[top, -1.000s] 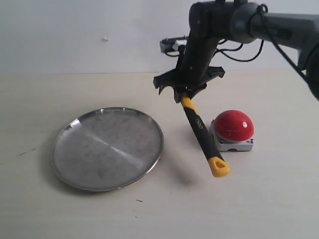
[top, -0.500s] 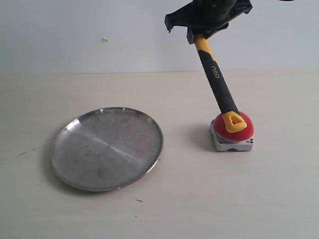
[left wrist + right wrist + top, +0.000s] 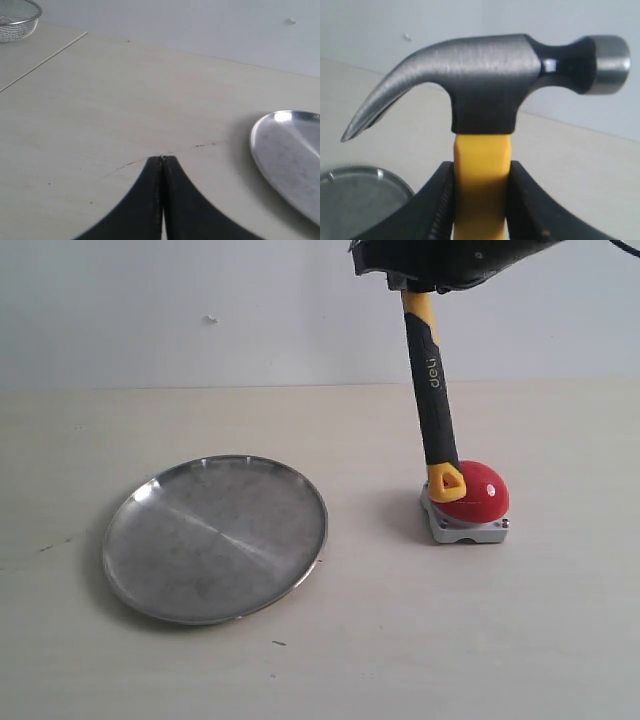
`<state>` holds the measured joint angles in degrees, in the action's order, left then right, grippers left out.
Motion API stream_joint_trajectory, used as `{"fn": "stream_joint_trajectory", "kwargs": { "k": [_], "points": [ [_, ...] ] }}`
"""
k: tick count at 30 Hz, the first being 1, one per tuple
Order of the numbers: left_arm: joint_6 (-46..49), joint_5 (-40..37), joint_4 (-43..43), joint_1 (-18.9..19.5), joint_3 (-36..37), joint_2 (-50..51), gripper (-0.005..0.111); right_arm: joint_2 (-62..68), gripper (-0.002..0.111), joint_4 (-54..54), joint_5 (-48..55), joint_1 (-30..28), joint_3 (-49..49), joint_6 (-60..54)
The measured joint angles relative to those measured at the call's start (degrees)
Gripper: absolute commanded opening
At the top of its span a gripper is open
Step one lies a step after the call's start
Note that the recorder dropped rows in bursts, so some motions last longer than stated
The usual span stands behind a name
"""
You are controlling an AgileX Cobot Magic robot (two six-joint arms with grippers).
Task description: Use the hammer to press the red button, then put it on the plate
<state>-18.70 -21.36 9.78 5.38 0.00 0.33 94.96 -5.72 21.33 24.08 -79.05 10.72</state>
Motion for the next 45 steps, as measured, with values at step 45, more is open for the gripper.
{"fn": "stream_joint_trajectory", "kwargs": {
  "k": [45],
  "points": [
    [0.0, 0.0, 0.0, 0.0, 0.0, 0.0, 0.0, -8.1, 0.0, 4.3, -51.7, 0.0, 34.6, 4.2]
  ]
}}
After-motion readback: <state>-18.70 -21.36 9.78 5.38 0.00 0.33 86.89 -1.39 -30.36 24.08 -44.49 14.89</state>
